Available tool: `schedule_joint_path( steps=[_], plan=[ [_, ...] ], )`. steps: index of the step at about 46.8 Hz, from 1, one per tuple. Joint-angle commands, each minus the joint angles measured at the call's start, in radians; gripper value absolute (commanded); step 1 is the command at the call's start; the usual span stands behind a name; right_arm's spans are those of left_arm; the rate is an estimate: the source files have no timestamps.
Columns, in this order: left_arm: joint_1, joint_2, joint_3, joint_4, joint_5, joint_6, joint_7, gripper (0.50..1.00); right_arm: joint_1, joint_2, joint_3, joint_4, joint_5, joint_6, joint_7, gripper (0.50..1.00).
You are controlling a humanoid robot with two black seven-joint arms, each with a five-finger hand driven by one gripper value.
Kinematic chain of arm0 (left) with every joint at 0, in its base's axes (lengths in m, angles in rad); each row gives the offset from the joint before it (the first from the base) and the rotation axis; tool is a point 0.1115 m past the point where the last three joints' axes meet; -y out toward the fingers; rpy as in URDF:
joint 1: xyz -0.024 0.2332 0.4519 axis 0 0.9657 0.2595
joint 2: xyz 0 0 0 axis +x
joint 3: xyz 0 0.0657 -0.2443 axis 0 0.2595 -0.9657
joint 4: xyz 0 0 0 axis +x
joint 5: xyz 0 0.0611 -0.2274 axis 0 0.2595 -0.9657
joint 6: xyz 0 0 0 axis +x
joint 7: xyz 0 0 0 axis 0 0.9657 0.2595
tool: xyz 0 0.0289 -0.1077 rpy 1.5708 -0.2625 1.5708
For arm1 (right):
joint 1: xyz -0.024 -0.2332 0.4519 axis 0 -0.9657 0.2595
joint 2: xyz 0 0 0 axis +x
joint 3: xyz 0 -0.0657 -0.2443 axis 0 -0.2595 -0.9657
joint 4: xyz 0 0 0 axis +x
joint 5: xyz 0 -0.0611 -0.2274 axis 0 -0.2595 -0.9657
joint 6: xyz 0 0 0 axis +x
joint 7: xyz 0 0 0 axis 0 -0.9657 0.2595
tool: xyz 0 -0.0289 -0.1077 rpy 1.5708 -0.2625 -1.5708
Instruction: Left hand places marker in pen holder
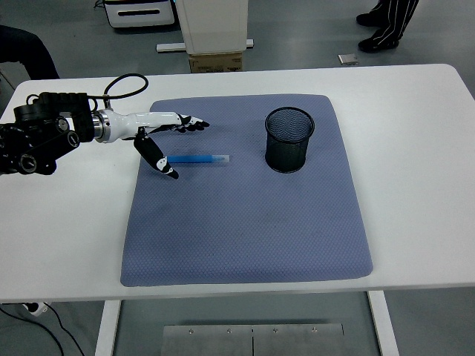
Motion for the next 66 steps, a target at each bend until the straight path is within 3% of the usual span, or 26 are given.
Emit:
schedule_joint_path(
  steps=[1, 15, 27, 41, 66],
  plan=[
    [-0.01, -0.025, 0.001, 0.037, 0.049, 0.0, 0.0, 1.0, 0.0, 0.0, -0.001, 0.0, 0.0, 0.0, 0.0, 1.0],
    [-0.039, -0.043, 0.03, 0.037, 0.14, -0.002, -0.002, 1.0, 0.0, 0.0, -0.001, 0.0, 0.0, 0.0, 0.0, 1.0],
    [-0.073, -0.114, 0.045, 0.035, 0.181, -0.005, -0.002, 1.0, 0.0, 0.0, 0.001, 0.0, 0.0, 0.0, 0.0, 1.0],
    [-0.071, -0.147, 0.077, 0.038, 0.212, -0.003, -0.005, 1.0, 0.0, 0.0, -0.001, 0.0, 0.0, 0.0, 0.0, 1.0],
    [-0.074, -0.152, 0.085, 0.049, 0.226, -0.002, -0.006, 1.0, 0.0, 0.0, -0.001, 0.0, 0.0, 0.0, 0.0, 1.0]
  ],
)
